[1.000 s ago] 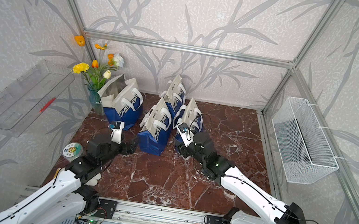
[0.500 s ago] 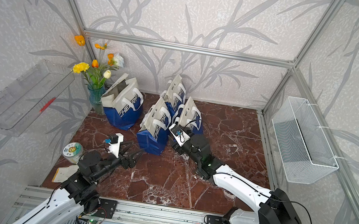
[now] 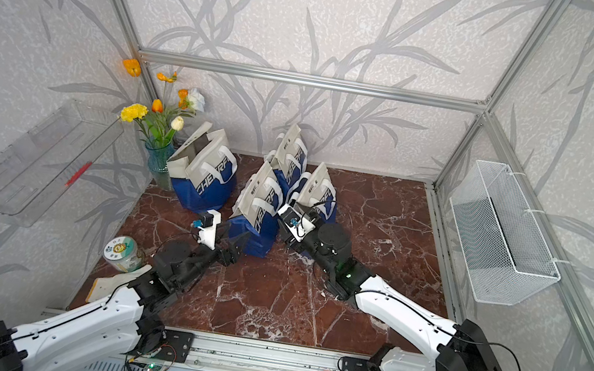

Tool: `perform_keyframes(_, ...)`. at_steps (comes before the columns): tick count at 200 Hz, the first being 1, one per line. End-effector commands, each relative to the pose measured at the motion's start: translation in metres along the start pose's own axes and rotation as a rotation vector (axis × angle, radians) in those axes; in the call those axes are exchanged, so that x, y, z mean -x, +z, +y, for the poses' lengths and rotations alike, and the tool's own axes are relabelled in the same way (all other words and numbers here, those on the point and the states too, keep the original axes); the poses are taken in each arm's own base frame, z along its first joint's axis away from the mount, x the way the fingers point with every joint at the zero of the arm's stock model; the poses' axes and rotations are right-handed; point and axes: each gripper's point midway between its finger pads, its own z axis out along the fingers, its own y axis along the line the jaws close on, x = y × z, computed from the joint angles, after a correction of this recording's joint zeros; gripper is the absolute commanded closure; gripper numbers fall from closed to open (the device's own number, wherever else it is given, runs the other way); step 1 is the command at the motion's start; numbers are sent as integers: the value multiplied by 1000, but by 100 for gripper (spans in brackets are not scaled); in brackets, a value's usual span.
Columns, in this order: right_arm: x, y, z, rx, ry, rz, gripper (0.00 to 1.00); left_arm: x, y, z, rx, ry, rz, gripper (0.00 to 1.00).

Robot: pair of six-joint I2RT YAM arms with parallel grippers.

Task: Open the takeout bag
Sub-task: Adjust the takeout bag at the center of the board, then pick up the takeout bag at the center of the board.

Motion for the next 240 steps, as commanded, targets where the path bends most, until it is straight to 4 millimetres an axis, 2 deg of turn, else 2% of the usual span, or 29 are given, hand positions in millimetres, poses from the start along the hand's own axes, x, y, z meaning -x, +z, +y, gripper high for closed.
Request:
perform_keyframes(1,-15,-10,-20,-118,44,86,33,38,4,-5,8,1,-118,27)
perform_keyframes(33,-37,-12,-17,-116,97,184,33,37,14,-10,-15,-20,-107,28)
perform_keyframes(64,-34,-19,-16,-100,140,189,33,34,23,-8,3,-39,-112,32)
perform_keyframes(87,-16,-30,-18,-87,118,104,33,36,26,-5,23,-40,-127,36)
perform_keyframes(132,28,-55,-24,-78,69,-108,33,36,27,0,45,-30,-156,37)
perform_keyframes(174,46,-63,-33,-98,48,-157,34,39,28,2,58,-23,-184,44)
perform_keyframes(240,86,-74,-40,-90,-26,-257,34,25,36,2,38,-25,-193,44)
